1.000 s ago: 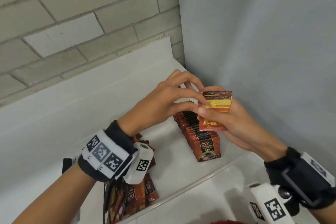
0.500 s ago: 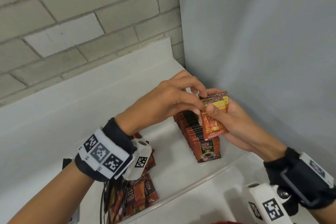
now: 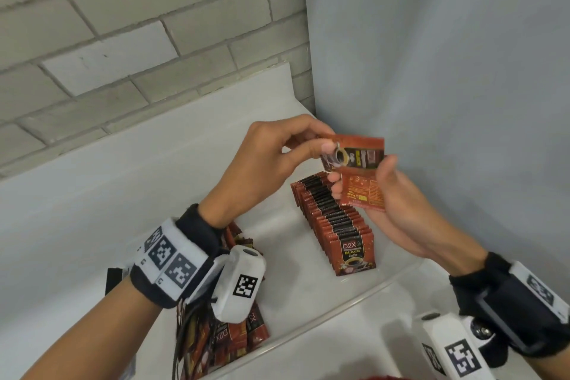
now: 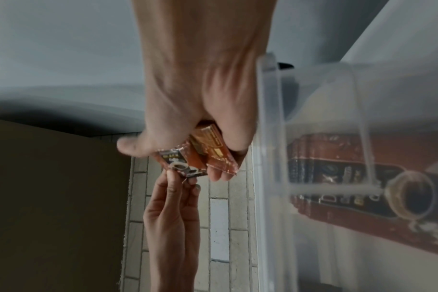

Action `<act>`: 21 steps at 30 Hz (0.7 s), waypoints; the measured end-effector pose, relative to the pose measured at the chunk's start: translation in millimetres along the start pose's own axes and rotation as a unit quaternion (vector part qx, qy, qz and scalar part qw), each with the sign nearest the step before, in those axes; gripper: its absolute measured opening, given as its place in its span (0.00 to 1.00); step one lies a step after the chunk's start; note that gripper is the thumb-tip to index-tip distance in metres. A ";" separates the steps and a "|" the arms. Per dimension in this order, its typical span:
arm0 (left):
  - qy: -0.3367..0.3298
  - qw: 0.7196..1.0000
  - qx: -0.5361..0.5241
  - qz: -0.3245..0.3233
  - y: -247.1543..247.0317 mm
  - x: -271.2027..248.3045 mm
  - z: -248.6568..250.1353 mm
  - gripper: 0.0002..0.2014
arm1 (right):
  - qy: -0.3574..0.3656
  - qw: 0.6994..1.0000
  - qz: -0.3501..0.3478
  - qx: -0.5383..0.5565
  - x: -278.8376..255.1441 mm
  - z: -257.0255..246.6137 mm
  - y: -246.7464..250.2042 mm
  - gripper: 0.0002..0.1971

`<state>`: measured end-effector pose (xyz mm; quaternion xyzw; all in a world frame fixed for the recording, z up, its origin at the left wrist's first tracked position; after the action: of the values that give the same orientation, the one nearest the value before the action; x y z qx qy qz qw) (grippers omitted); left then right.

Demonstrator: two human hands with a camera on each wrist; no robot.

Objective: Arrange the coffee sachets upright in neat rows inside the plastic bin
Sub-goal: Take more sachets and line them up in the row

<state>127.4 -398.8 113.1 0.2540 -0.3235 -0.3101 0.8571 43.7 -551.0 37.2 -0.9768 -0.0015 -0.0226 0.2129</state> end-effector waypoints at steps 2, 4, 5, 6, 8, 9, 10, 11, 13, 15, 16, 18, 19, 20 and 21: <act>0.047 0.998 -0.044 0.018 -0.3 0.5 -1.7 0.06 | 0.015 1.000 0.002 -0.006 -2.1 0.1 1.0 0.32; 0.075 0.994 -0.079 0.014 -2.6 -0.5 -2.2 0.06 | 0.024 0.999 0.017 -0.011 -2.9 -0.9 1.2 0.16; 0.086 0.992 -0.090 0.008 -4.6 -1.7 -1.6 0.06 | 0.025 0.999 0.031 -0.014 -2.8 -1.8 1.0 0.11; 0.099 0.990 -0.100 0.004 -6.3 -3.0 -1.4 0.05 | 0.025 0.999 0.044 -0.020 -2.8 -2.0 1.4 0.11; 0.133 0.983 -0.129 -0.001 -8.0 -5.7 -2.5 0.04 | 0.026 0.997 0.068 -0.023 -2.4 -1.5 3.0 0.15; 0.151 0.978 -0.143 -0.005 -8.0 -6.8 -3.4 0.04 | 0.026 0.996 0.079 -0.019 -2.6 -1.3 3.5 0.16; 0.168 0.974 -0.153 -0.012 -7.7 -7.9 -4.4 0.05 | 0.028 0.996 0.087 -0.017 -2.7 -0.9 4.2 0.17; 0.182 0.970 -0.159 -0.021 -7.0 -8.8 -5.3 0.06 | 0.027 0.995 0.094 -0.016 -3.0 -1.0 4.1 0.17; 0.204 0.964 -0.164 -0.040 -5.7 -11.0 -6.6 0.07 | 0.027 0.995 0.096 -0.010 -3.8 -2.8 2.6 0.18; 0.223 0.959 -0.166 -0.062 -6.1 -13.5 -7.1 0.06 | 0.029 0.995 0.097 -0.003 -4.4 -5.1 1.2 0.17; 0.231 0.956 -0.168 -0.074 -6.7 -14.7 -7.6 0.05 | 0.031 0.995 0.099 0.002 -4.9 -6.0 1.3 0.17; 0.244 0.950 -0.168 -0.096 -8.0 -16.8 -10.1 0.05 | 0.032 0.994 0.100 0.014 -5.8 -7.1 1.3 0.16; 0.248 0.949 -0.162 -0.110 -7.9 -17.7 -11.2 0.08 | 0.030 0.994 0.102 0.014 -5.8 -6.8 1.2 0.16; 0.248 0.948 -0.150 -0.129 -7.6 -18.6 -11.7 0.12 | 0.026 0.994 0.104 0.009 -6.0 -6.8 1.1 0.16; 0.242 0.949 -0.135 -0.148 -7.0 -19.3 -11.1 0.16 | 0.021 0.994 0.106 0.004 -5.9 -6.4 1.1 0.16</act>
<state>121.1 -387.5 93.7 0.2485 -0.0204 -0.4038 0.8802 37.5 -554.7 42.3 -0.9700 0.1061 -0.0205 0.2176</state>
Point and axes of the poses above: each hand's wrist, its own x-axis towards the middle knuckle, its own y-axis out of the back of the hand, z = x × y, the point moved 2 cm from there along x, towards the middle knuckle, and after that the axes turned 4 degrees about x, right-handed, at the moved point
